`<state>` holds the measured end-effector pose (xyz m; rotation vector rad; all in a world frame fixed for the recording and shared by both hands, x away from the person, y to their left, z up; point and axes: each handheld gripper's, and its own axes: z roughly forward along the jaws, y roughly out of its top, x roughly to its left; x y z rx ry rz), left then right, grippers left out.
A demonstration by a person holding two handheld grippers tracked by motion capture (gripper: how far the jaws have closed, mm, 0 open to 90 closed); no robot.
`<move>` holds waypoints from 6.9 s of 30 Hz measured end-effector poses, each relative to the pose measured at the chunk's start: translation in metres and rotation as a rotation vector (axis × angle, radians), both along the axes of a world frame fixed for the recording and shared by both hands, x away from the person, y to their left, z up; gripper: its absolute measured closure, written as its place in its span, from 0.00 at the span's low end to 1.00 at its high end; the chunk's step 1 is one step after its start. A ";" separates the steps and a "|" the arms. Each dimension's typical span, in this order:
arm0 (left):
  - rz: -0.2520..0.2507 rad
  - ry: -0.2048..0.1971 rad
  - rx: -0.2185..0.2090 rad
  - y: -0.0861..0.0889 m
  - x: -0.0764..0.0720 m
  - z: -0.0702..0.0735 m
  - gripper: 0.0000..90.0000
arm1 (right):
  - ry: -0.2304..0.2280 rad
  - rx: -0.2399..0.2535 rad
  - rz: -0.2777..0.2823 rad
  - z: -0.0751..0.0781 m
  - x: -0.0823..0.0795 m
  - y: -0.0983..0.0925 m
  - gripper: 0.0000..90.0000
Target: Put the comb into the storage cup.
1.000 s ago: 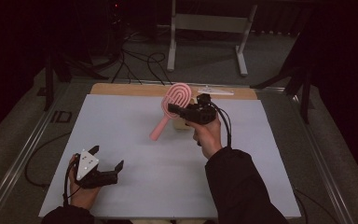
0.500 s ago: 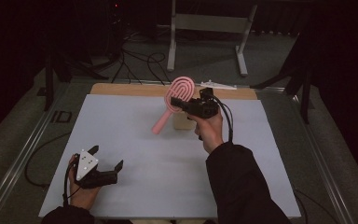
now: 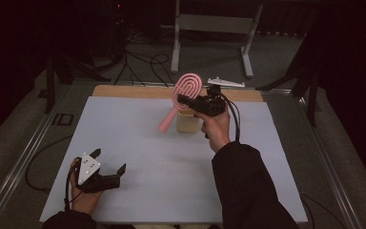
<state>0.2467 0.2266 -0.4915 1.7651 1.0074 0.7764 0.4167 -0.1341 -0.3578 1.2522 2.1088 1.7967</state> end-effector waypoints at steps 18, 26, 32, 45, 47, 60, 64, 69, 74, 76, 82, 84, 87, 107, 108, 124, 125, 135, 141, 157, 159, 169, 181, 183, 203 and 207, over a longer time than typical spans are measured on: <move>0.001 0.000 0.002 0.000 0.000 0.000 0.00 | -0.005 -0.013 -0.052 0.006 0.011 -0.010 0.70; 0.000 0.000 0.003 0.000 0.000 0.000 0.00 | -0.009 -0.004 -0.075 0.007 0.015 -0.013 0.70; 0.001 0.001 0.003 0.000 0.000 0.000 0.00 | -0.008 -0.006 -0.088 0.006 0.018 -0.016 0.70; 0.000 0.001 0.002 0.000 0.000 -0.001 0.00 | -0.014 -0.009 -0.121 0.010 0.022 -0.021 0.70; 0.000 0.001 0.002 0.000 0.000 -0.001 0.00 | -0.016 -0.013 -0.125 0.011 0.023 -0.022 0.70; -0.001 0.001 0.000 0.000 0.000 -0.001 0.00 | -0.026 -0.014 -0.154 0.018 0.027 -0.026 0.70; -0.002 0.002 -0.001 0.000 0.000 -0.001 0.00 | -0.026 -0.019 -0.167 0.017 0.029 -0.029 0.70; -0.001 0.004 -0.004 0.000 0.000 -0.001 0.00 | -0.024 -0.018 -0.182 0.017 0.030 -0.032 0.70; -0.001 0.003 -0.005 0.000 0.000 -0.001 0.00 | -0.023 -0.016 -0.196 0.016 0.032 -0.036 0.70; 0.000 0.003 -0.006 0.000 0.000 -0.001 0.00 | -0.022 -0.015 -0.201 0.016 0.032 -0.037 0.70; 0.000 0.003 -0.007 0.000 0.000 -0.001 0.00 | -0.023 -0.015 -0.214 0.015 0.034 -0.039 0.70; -0.001 0.003 -0.006 0.000 0.000 -0.001 0.00 | -0.022 -0.017 -0.216 0.015 0.034 -0.039 0.70; -0.001 0.003 -0.005 0.000 0.000 -0.001 0.00 | -0.023 -0.025 -0.221 0.014 0.035 -0.039 0.70; 0.000 0.004 -0.005 0.000 -0.001 -0.001 0.00 | -0.019 -0.033 -0.257 0.011 0.039 -0.045 0.70; 0.000 0.004 -0.005 0.000 -0.001 -0.001 0.00 | -0.020 -0.033 -0.257 0.011 0.040 -0.045 0.70; 0.000 0.005 -0.004 0.000 -0.001 -0.001 0.00 | -0.013 -0.050 -0.264 0.005 0.041 -0.043 0.70; -0.001 0.005 -0.004 0.000 -0.001 -0.001 0.00 | -0.012 -0.051 -0.265 0.005 0.041 -0.044 0.70; 0.000 0.004 -0.005 0.000 -0.001 -0.002 0.00 | -0.013 -0.063 -0.269 0.002 0.042 -0.043 0.70; 0.000 0.004 -0.003 0.000 -0.001 -0.001 0.00 | -0.009 -0.077 -0.268 -0.001 0.042 -0.040 0.70; 0.001 0.003 -0.004 0.000 -0.001 -0.001 0.00 | -0.004 -0.089 -0.266 -0.008 0.042 -0.037 0.70; 0.002 0.003 -0.004 0.000 -0.001 -0.001 0.00 | -0.003 -0.091 -0.265 -0.008 0.042 -0.037 0.70; 0.001 0.003 -0.002 0.001 -0.001 -0.001 0.00 | 0.001 -0.097 -0.262 -0.012 0.043 -0.034 0.70; 0.001 0.005 -0.002 0.001 -0.001 -0.001 0.00 | 0.005 -0.109 -0.264 -0.017 0.043 -0.033 0.70; 0.001 0.004 -0.001 0.001 -0.001 -0.001 0.00 | 0.005 -0.110 -0.264 -0.017 0.043 -0.032 0.70; -0.001 0.007 -0.001 0.001 -0.001 -0.002 0.00 | 0.009 -0.143 -0.259 -0.024 0.044 -0.027 0.70; -0.001 0.006 -0.002 0.000 -0.001 -0.002 0.00 | 0.010 -0.146 -0.259 -0.024 0.044 -0.027 0.70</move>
